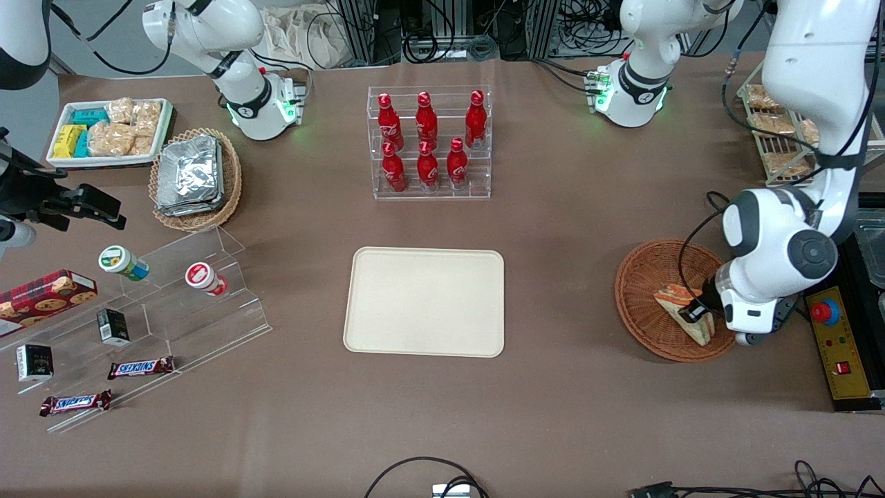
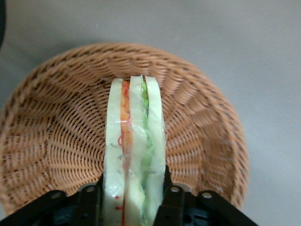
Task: Place sandwich from basket to tray
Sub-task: 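Close the left gripper on the sandwich and lift it from the basket, then carry the sandwich with the left gripper and lower it onto the beige tray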
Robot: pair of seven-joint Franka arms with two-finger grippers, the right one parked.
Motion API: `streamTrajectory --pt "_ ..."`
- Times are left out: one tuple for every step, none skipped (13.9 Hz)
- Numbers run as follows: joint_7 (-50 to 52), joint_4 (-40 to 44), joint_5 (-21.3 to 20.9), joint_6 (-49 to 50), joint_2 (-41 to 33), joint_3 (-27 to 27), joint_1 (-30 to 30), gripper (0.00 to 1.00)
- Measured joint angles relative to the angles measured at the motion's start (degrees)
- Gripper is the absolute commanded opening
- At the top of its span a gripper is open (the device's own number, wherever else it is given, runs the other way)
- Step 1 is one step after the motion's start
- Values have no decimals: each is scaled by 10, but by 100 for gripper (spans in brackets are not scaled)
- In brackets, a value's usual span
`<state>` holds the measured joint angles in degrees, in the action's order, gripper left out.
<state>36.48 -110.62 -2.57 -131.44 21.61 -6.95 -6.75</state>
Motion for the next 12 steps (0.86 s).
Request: streamTrajectory --pt "-12 13 0 34 -17 -6 0 0" --pt "-30 34 0 84 -32 -16 1 0" --pt "-51 66 0 145 -42 -31 1 0" --pt "-68 108 1 210 -47 -52 2 0" --pt "-77 155 2 266 -46 -77 3 0" --pt "-83 200 2 301 -40 -105 6 0" --pt "-84 241 1 319 -29 -133 14 0" --pt "-85 272 0 325 -13 -152 31 0" --pt "-85 295 -2 325 8 -161 58 0" --pt "-85 315 -9 324 33 -163 89 0" --pt "-85 337 -25 321 64 -164 125 0" --pt "-80 360 -42 317 96 -164 160 0"
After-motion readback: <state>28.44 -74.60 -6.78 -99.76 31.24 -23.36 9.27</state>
